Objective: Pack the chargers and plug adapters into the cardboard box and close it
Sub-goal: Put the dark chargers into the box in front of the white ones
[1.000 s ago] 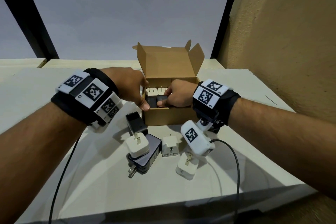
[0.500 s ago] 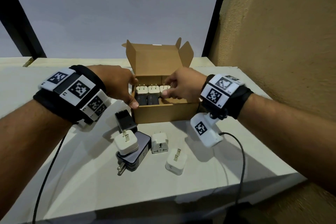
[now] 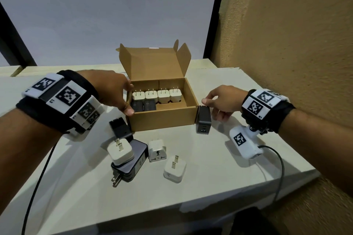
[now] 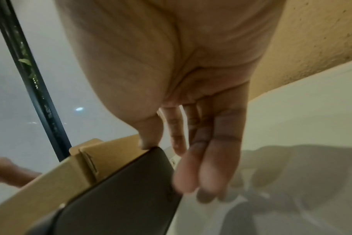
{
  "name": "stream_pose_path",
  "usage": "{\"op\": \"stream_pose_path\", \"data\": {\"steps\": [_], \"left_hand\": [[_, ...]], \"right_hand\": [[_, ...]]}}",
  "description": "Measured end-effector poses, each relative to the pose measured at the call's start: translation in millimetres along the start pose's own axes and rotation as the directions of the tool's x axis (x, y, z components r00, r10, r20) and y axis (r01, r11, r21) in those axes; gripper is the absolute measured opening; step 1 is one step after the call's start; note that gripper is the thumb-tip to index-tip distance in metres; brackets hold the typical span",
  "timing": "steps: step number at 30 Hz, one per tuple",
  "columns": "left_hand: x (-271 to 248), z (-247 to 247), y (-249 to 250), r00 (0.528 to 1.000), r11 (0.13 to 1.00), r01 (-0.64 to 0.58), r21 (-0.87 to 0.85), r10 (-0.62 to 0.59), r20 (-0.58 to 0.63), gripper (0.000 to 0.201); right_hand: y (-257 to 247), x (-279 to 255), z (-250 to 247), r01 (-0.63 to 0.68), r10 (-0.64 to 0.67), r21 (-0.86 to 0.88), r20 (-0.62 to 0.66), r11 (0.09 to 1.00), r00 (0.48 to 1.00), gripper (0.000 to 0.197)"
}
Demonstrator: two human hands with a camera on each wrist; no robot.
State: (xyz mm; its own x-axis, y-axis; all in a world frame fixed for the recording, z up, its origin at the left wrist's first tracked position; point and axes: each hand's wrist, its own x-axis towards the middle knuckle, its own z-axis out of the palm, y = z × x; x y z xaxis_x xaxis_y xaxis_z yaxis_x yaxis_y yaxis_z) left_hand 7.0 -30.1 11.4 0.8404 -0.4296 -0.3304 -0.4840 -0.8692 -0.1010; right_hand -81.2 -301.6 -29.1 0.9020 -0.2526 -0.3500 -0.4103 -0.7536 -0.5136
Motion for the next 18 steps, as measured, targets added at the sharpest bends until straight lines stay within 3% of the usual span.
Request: {"op": "stream_pose_path", "data": {"steps": [3, 7, 15, 18], "left_hand": [[0.9, 0.8, -0.5, 1.000, 1.000, 0.002, 0.000, -0.002, 0.001, 0.093], [0.7, -0.1, 0.1, 1.000, 1.000, 0.007, 0.007, -0.007, -0.001, 0.092], [3.4, -0.5, -0.2, 1.000, 1.000, 0.007, 0.030, -0.008, 0.006, 0.095], [3.0, 0.9, -1.5, 1.000, 1.000, 0.012, 0.022, -0.012, 0.001, 0.094]], "right_hand": [[-2.4, -6.0, 0.8, -0.001, -0.010, 0.112, 0.096, 0.994, 0.995, 0.037], [-1.9, -11.6, -1.3, 0.005, -0.027, 0.185, 0.121, 0.983, 0.992, 0.027], [-14.6, -11.3, 0.9, 0.031, -0.033, 0.040, 0.051, 0.999, 0.998, 0.017], [-19.1, -7.7, 6.8, -0.002, 0.002, 0.013, 0.020, 1.000, 1.000, 0.025]]}}
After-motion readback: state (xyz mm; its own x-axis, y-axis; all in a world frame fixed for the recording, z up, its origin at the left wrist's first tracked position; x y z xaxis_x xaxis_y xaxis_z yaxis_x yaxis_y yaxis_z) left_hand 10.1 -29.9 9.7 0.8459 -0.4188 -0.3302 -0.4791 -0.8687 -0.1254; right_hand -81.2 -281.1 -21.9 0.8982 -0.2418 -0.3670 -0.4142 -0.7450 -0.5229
